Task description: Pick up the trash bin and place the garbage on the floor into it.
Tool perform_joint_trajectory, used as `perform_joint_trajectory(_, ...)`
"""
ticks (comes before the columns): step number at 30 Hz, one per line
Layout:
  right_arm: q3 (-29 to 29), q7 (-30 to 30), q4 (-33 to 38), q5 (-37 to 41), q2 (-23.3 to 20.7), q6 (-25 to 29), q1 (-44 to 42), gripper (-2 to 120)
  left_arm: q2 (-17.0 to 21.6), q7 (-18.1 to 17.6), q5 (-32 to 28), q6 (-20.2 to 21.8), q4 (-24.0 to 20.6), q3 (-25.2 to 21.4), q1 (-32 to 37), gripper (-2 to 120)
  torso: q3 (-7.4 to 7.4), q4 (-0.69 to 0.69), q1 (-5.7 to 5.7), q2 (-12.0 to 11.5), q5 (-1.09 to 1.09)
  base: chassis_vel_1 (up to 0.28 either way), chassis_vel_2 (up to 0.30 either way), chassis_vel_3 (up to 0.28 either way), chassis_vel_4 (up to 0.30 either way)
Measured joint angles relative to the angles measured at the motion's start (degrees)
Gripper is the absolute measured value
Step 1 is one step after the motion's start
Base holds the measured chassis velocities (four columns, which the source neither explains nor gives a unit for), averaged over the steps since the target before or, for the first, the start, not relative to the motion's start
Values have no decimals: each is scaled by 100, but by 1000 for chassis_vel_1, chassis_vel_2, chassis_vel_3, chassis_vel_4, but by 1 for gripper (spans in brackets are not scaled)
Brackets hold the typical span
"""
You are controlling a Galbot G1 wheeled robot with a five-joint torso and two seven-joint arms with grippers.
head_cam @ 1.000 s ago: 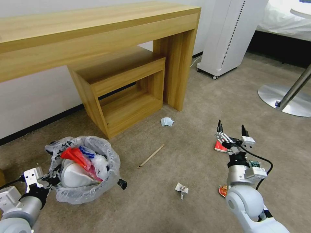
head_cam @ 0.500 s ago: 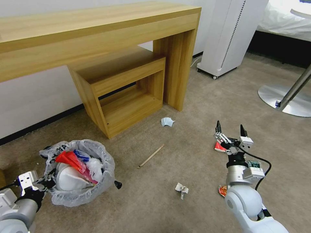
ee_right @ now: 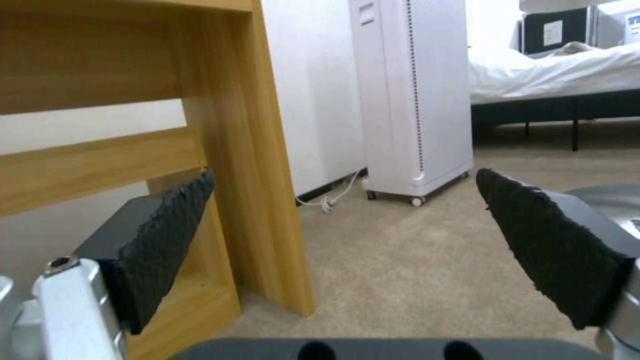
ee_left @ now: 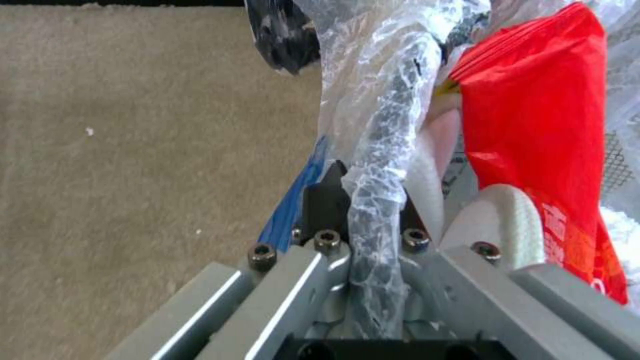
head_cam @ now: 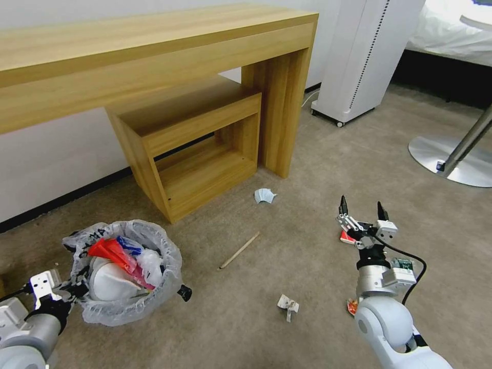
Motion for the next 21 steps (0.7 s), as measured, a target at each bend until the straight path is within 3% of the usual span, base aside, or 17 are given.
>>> perform_joint_trajectory(21, -125, 123, -38, 147, -113, -174, 139, 100, -26, 14, 51, -2, 54, 74, -51, 0, -2, 0, 0, 0, 0, -20, 18, 18, -15)
